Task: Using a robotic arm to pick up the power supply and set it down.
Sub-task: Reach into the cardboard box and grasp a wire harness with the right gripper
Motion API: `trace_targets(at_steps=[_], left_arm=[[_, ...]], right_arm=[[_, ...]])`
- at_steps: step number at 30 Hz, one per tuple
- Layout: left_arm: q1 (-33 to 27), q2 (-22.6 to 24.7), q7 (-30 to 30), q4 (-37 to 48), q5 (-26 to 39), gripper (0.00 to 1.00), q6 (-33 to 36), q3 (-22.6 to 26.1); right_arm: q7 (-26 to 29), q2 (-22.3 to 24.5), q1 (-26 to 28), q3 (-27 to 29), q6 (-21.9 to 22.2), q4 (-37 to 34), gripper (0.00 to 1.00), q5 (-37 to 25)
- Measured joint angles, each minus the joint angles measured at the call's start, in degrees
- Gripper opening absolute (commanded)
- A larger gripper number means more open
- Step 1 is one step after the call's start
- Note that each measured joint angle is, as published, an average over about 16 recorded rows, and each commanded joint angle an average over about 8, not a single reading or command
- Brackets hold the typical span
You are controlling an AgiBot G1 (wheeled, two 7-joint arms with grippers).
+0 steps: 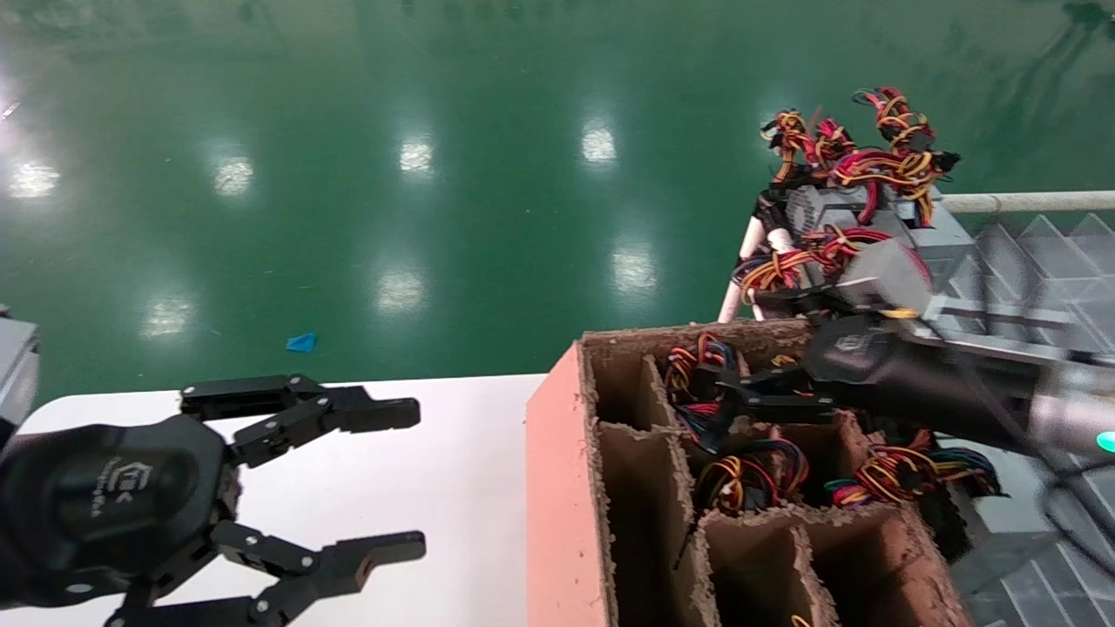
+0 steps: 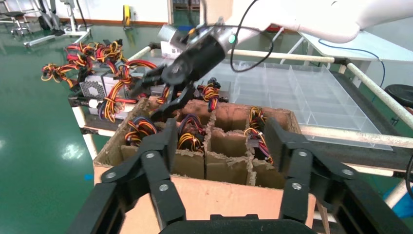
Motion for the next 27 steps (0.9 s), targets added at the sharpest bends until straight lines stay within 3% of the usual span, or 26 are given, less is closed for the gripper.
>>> trace_targets(at_steps=[10, 27], left_arm=[[0.0, 0.0, 0.0, 0.0, 0.0, 0.00, 0.0, 0.0], [0.0, 0.0, 0.0, 0.0, 0.0, 0.00, 0.0, 0.0]], right_arm=[[0.9, -2.4, 1.9, -1.3, 0.6, -6.1, 0.00, -1.8], [4.2, 0.3, -2.9, -1.5, 0.8, -1.9, 0.00, -1.3]])
